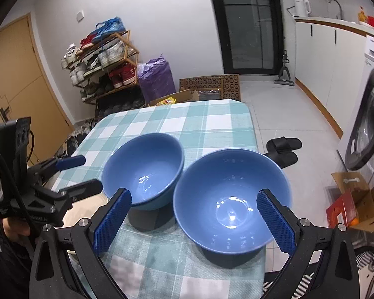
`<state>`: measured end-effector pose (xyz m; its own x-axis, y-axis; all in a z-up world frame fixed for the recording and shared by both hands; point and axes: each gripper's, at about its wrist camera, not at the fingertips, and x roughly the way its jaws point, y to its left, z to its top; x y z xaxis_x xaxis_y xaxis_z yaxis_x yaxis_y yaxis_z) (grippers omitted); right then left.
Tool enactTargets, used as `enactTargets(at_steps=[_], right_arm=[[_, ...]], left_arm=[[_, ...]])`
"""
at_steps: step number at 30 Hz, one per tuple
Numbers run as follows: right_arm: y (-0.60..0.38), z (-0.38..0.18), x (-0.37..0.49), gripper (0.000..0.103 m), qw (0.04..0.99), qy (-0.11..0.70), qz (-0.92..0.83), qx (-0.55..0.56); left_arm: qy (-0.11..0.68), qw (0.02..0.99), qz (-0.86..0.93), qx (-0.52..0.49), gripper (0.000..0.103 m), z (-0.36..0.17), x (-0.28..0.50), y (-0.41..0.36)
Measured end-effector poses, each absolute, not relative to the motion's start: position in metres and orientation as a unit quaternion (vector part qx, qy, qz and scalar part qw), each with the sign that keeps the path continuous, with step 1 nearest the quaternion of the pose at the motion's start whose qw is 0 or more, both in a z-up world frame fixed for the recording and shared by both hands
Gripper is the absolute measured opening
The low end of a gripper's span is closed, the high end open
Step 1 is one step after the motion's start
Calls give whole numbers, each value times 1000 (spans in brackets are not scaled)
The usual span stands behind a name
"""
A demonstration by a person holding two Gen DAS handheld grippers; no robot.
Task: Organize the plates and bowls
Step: 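Withdraw both tools and bring them down to a blue bowl rim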
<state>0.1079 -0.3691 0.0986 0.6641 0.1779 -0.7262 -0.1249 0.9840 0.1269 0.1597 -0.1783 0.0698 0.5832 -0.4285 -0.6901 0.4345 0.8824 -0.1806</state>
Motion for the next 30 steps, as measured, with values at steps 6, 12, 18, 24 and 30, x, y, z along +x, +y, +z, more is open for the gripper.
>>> enactTargets(at_steps=[6, 12, 18, 24, 30], right_arm=[[-387, 97, 98, 102, 913, 400, 71, 38], [-403, 92, 92, 102, 910, 405, 72, 51], [-409, 90, 86, 102, 913, 401, 64, 42], [-420, 87, 82, 102, 914, 399, 58, 52], [-434, 86, 75, 102, 914, 397, 52, 58]], left_arm=[[385, 883, -268, -11, 101, 69, 155, -193], [385, 881, -275, -3, 101, 67, 151, -209], [391, 874, -286, -4, 101, 64, 149, -220], [399, 865, -305, -5, 101, 57, 146, -235], [413, 849, -329, 11, 81, 50, 142, -255]])
